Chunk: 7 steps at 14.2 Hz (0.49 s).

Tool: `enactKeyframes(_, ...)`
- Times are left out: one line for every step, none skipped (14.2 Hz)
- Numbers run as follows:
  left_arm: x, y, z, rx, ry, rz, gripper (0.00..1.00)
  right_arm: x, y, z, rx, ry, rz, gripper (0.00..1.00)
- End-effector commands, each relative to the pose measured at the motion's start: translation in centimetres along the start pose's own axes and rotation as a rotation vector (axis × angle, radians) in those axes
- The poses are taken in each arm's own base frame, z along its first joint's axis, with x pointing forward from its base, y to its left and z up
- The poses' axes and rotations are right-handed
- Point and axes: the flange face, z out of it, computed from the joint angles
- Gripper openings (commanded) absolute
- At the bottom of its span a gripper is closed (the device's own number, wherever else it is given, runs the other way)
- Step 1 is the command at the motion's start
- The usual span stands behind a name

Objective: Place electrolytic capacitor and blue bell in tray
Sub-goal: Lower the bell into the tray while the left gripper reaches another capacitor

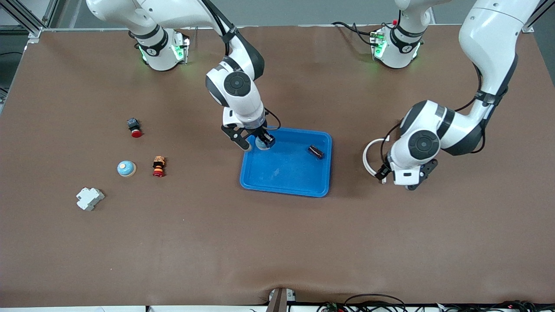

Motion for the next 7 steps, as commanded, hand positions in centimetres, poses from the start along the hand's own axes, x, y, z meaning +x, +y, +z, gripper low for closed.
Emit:
enactKeyframes(0.3,-1.9,2.5,-0.019,0.035,0.028,1.00,-0.2,0.0,1.3,0.008,0.040,0.027,0.00)
enactKeyframes(0.0,-2.2,3.2,-0.032,0.036,0.038,1.00,-0.4,-0.1,1.5,0.010,0.039,0.027,0.00)
enactKeyframes(0.1,-2.4,3.9,-0.038,0.028,0.037,1.00,-0.6,-0.2,1.6,0.014,0.039,0.026,0.00)
enactKeyframes(0.2,-2.8,4.6,-0.033,0.018,0.033,1.00,-0.7,-0.2,2.1,0.019,0.038,0.024,0.00)
enactKeyframes(0.2,-2.9,4.9,-0.030,0.017,0.035,1.00,-0.6,-0.3,2.3,0.026,0.037,0.027,0.00)
enactKeyframes(-0.1,-3.1,5.5,-0.027,0.017,0.045,1.00,-0.7,-0.3,2.8,0.027,0.037,0.036,0.00)
enactKeyframes(-0.2,-3.3,6.0,-0.031,0.013,0.048,0.98,-0.9,-0.4,3.0,0.027,0.037,0.038,0.00)
